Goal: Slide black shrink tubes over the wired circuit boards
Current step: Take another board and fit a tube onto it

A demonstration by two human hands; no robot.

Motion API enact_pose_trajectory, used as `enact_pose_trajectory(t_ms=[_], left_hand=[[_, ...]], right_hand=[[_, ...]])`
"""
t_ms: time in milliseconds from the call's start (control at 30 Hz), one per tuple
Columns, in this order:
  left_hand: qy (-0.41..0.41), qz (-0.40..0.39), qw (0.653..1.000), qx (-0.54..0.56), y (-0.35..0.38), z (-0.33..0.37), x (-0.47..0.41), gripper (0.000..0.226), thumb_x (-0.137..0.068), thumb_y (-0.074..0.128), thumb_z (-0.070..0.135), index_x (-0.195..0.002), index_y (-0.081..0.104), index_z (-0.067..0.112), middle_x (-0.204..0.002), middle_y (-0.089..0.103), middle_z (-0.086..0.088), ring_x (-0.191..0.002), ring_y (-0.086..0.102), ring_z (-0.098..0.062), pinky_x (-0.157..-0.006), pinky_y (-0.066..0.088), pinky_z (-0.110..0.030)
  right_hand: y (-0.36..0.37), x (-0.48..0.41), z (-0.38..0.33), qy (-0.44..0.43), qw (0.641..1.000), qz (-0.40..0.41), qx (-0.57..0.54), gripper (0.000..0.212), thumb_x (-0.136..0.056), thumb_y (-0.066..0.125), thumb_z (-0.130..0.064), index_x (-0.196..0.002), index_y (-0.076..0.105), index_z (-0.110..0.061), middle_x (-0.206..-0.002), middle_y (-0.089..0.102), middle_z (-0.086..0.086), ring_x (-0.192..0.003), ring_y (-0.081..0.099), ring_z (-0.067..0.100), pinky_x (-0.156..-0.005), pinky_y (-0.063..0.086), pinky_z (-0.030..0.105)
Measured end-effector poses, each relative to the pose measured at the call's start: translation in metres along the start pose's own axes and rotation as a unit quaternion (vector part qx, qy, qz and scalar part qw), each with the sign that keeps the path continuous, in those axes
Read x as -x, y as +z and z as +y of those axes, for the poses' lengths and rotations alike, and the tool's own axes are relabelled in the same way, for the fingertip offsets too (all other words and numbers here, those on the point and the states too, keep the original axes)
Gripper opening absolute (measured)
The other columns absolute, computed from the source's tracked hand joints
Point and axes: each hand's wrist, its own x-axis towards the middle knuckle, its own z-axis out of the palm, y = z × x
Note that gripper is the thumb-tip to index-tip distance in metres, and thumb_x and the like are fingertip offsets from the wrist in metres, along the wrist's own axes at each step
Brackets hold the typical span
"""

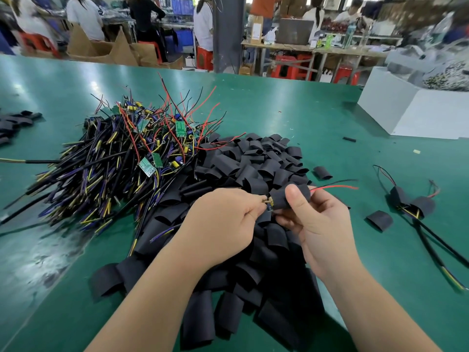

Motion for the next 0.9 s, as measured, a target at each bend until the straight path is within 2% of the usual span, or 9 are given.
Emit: enact_pose_trajectory(t_ms=[133, 200, 267, 400, 500, 633, 767, 833, 900], left_hand=[[-0.003, 0.007, 1.000, -0.016, 0.004, 0.000, 0.000, 0.021, -0.097, 0.049, 0.019, -0.077, 0.053, 0.012, -0.063, 0.041, 0.006, -0.068, 0.046, -0.024, -0.062, 0.039, -0.040], [-0.014, 0.025, 0.999, 0.013, 0.005, -0.002, -0.001, 0.024, -0.098, 0.048, 0.017, -0.112, 0.066, 0.009, -0.079, 0.061, -0.001, -0.081, 0.058, -0.027, -0.072, 0.044, -0.041], [-0.028, 0.044, 0.996, 0.073, 0.006, -0.003, -0.002, 0.048, -0.097, 0.050, 0.015, -0.144, 0.042, 0.017, -0.088, 0.068, -0.001, -0.085, 0.061, -0.022, -0.076, 0.047, -0.038], [-0.038, 0.052, 0.983, 0.174, 0.010, -0.006, -0.001, 0.084, -0.090, 0.057, 0.017, -0.153, 0.003, 0.031, -0.066, 0.064, 0.003, -0.057, 0.051, -0.009, -0.062, 0.044, -0.022], [-0.046, 0.097, 0.970, 0.219, 0.011, -0.011, 0.000, 0.085, -0.083, 0.062, 0.042, -0.152, 0.014, 0.032, -0.068, 0.064, 0.008, -0.056, 0.050, -0.007, -0.060, 0.041, -0.013], [-0.106, 0.152, 0.951, 0.248, 0.004, -0.029, 0.000, 0.054, -0.085, 0.055, 0.049, -0.136, 0.041, 0.039, -0.081, 0.067, 0.010, -0.070, 0.059, -0.016, -0.064, 0.051, -0.027], [-0.175, 0.226, 0.946, 0.155, 0.002, -0.050, -0.003, 0.025, -0.092, 0.057, 0.025, -0.117, 0.059, 0.027, -0.081, 0.065, 0.014, -0.072, 0.057, -0.004, -0.066, 0.044, -0.009], [-0.206, 0.238, 0.943, 0.107, 0.001, -0.056, -0.004, 0.025, -0.090, 0.057, 0.017, -0.115, 0.061, 0.021, -0.085, 0.062, 0.015, -0.070, 0.053, -0.002, -0.069, 0.043, -0.009], [-0.217, 0.235, 0.946, 0.049, 0.001, -0.060, -0.003, 0.027, -0.089, 0.058, 0.015, -0.115, 0.063, 0.018, -0.096, 0.062, 0.006, -0.082, 0.055, -0.008, -0.082, 0.048, -0.026]], right_hand=[[-0.003, 0.000, 0.002, -0.016, 0.998, -0.046, 0.040, 0.020, -0.060, 0.083, -0.026, -0.077, 0.073, -0.022, -0.084, 0.075, 0.006, -0.071, 0.069, 0.016, -0.060, 0.053, 0.021], [-0.003, 0.000, 0.002, -0.009, 0.997, -0.062, 0.033, 0.029, -0.060, 0.082, -0.022, -0.088, 0.072, -0.020, -0.091, 0.075, 0.007, -0.078, 0.070, 0.016, -0.066, 0.054, 0.022], [-0.003, 0.000, 0.003, 0.015, 0.998, -0.066, 0.001, 0.045, -0.059, 0.080, -0.019, -0.103, 0.070, -0.018, -0.092, 0.074, 0.008, -0.079, 0.067, 0.018, -0.068, 0.054, 0.023], [0.004, 0.001, 0.004, 0.093, 0.986, -0.067, -0.119, 0.058, -0.064, 0.071, -0.007, -0.120, 0.061, -0.015, -0.095, 0.072, 0.010, -0.080, 0.068, 0.020, -0.067, 0.056, 0.025], [0.001, -0.006, -0.009, 0.124, 0.971, -0.018, -0.204, 0.035, -0.067, 0.066, -0.008, -0.101, 0.060, -0.003, -0.086, 0.070, 0.011, -0.075, 0.070, 0.019, -0.061, 0.056, 0.020], [-0.041, -0.031, -0.048, 0.045, 0.957, 0.121, -0.259, 0.013, -0.080, 0.065, -0.015, -0.082, 0.055, -0.007, -0.069, 0.064, 0.004, -0.064, 0.067, 0.012, -0.057, 0.050, 0.014], [-0.099, -0.047, -0.072, -0.051, 0.961, 0.269, 0.046, 0.006, -0.091, 0.061, -0.012, -0.087, 0.065, -0.012, -0.065, 0.065, 0.003, -0.053, 0.059, 0.013, -0.052, 0.050, 0.018], [-0.126, -0.051, -0.069, -0.044, 0.910, 0.301, 0.281, 0.016, -0.088, 0.063, -0.015, -0.102, 0.072, -0.013, -0.080, 0.069, 0.006, -0.061, 0.062, 0.019, -0.058, 0.057, 0.021], [-0.145, -0.053, -0.059, -0.004, 0.827, 0.297, 0.477, 0.034, -0.088, 0.063, -0.020, -0.120, 0.066, -0.014, -0.106, 0.071, 0.011, -0.087, 0.068, 0.029, -0.086, 0.056, 0.036]])
